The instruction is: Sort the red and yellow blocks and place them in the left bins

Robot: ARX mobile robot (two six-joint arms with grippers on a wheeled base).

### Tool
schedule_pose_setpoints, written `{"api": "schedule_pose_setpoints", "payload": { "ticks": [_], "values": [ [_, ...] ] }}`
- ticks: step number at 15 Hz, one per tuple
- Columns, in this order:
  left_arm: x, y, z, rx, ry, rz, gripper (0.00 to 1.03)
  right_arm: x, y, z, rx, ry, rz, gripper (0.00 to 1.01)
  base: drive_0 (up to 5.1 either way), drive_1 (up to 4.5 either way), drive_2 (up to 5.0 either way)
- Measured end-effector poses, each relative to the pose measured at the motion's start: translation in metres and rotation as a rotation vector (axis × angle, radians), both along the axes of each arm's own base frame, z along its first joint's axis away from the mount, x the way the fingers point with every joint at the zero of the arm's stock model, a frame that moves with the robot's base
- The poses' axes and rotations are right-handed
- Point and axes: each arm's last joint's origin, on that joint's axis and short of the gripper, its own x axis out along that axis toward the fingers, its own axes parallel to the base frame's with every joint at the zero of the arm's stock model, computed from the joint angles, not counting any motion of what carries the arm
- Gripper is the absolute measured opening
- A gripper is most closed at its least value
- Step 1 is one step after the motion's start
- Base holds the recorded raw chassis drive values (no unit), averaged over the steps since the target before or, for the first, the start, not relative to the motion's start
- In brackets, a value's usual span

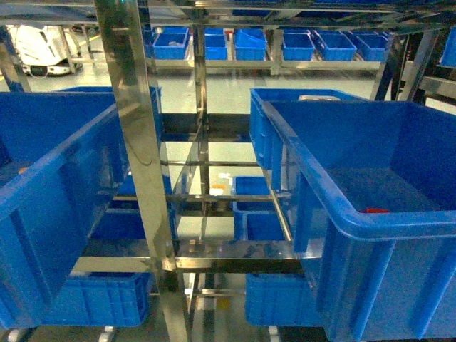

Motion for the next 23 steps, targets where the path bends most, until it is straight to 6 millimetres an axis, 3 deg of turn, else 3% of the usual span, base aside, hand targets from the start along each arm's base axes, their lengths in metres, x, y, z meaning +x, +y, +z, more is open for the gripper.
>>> {"api": "schedule_pose_setpoints", "payload": {
  "ticks": [13, 14, 15, 16, 17, 18, 20, 23],
  "values": [
    [-0.018, 0.0, 0.0, 0.0, 0.0, -0.001, 0.02, -0.017, 0.0, -0.001, 0.0, 0.003, 0.0, 0.02, 0.0, 0.0, 0.0],
    [-0.019, 0.0, -0.001, 0.0, 0.01, -0.002, 0.02, -0.025, 0.0, -0.006, 0.0, 0.04, 0.001, 0.02, 0.0, 0.0, 0.0],
    [-0.029, 0.0, -0.004, 0.0, 0.024, -0.005, 0.02, -0.027, 0.0, -0.002, 0.0, -0.001, 0.0, 0.02, 0.0, 0.0, 0.0],
    [-0.029, 0.0, -0.004, -0.002, 0.014, -0.002, 0.14, -0.027, 0.0, -0.003, 0.0, 0.003, 0.0, 0.11, 0.0, 0.0, 0.0],
    [-0.029, 0.0, -0.003, -0.002, 0.014, -0.003, 0.55, -0.027, 0.0, -0.003, 0.0, 0.003, 0.0, 0.53, 0.0, 0.0, 0.0],
    [-0.029, 0.0, -0.003, -0.002, 0.014, -0.003, 0.77, -0.027, 0.0, -0.003, 0.0, 0.003, 0.0, 0.73, 0.0, 0.0, 0.0],
    [-0.029, 0.0, -0.004, -0.002, 0.014, -0.003, 0.99, -0.027, 0.0, -0.003, 0.0, 0.003, 0.0, 0.97, 0.0, 0.0, 0.0],
    [-0.029, 0.0, -0.003, -0.002, 0.014, -0.003, 0.98, -0.027, 0.0, -0.003, 0.0, 0.003, 0.0, 0.98, 0.0, 0.0, 0.0]
  ]
}}
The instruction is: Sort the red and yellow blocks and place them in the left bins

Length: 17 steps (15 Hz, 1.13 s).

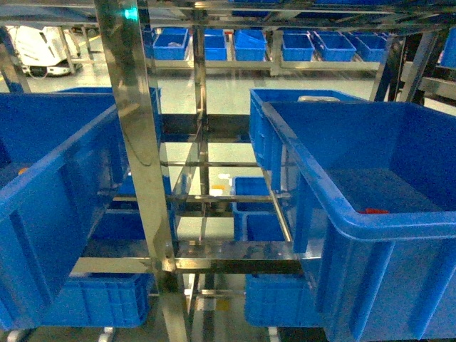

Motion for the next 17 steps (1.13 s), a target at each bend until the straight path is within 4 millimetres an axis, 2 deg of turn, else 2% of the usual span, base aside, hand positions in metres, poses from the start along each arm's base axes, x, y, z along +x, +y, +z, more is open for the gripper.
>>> {"api": "schedule_pose_setpoints", "payload": {
  "ticks": [17],
  "values": [
    [0.0, 0.0, -0.0001, 0.0, 0.0, 0.0, 0.98, 0.0, 0.0, 0.0, 0.0, 0.0, 0.0, 0.98, 0.0, 0.0, 0.0]
  ]
}}
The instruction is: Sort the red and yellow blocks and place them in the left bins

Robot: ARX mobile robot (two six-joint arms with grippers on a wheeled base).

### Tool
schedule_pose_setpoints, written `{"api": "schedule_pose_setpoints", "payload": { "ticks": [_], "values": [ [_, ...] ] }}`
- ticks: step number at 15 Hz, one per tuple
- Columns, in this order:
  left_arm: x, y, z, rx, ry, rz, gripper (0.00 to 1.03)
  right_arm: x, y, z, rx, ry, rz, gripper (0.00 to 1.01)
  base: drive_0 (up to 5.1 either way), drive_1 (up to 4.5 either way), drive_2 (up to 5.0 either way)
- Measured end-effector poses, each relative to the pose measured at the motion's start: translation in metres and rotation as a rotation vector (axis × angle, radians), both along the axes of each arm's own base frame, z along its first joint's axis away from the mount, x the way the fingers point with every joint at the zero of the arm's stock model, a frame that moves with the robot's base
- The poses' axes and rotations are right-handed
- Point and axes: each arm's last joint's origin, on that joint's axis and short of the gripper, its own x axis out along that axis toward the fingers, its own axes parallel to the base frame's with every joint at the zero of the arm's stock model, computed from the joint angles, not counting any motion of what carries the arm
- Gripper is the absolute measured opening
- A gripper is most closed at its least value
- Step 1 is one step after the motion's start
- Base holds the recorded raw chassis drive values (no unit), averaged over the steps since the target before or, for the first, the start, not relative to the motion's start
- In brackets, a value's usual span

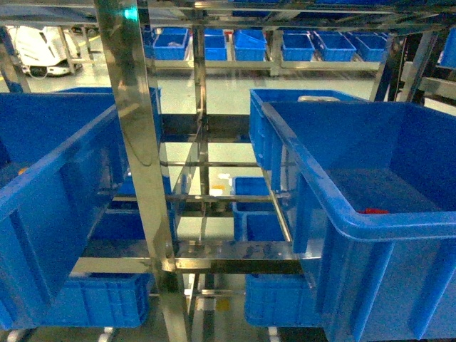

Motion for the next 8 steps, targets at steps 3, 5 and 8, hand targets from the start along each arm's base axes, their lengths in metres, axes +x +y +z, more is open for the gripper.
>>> {"api": "schedule_pose_setpoints", "payload": {
  "ticks": [3, 5, 8],
  "values": [
    [0.0, 0.0, 0.0001, 0.0, 0.0, 0.0, 0.98, 0.0, 0.0, 0.0, 0.0, 0.0, 0.0, 0.98, 0.0, 0.0, 0.0],
    [0.0, 0.0, 0.0001, 0.0, 0.0, 0.0, 0.98, 0.0, 0.0, 0.0, 0.0, 0.0, 0.0, 0.98, 0.0, 0.0, 0.0],
    [0.0, 0.0, 0.0, 0.0, 0.0, 0.0, 0.98, 0.0, 0.0, 0.0, 0.0, 0.0, 0.0, 0.98, 0.0, 0.0, 0.0]
  ]
}}
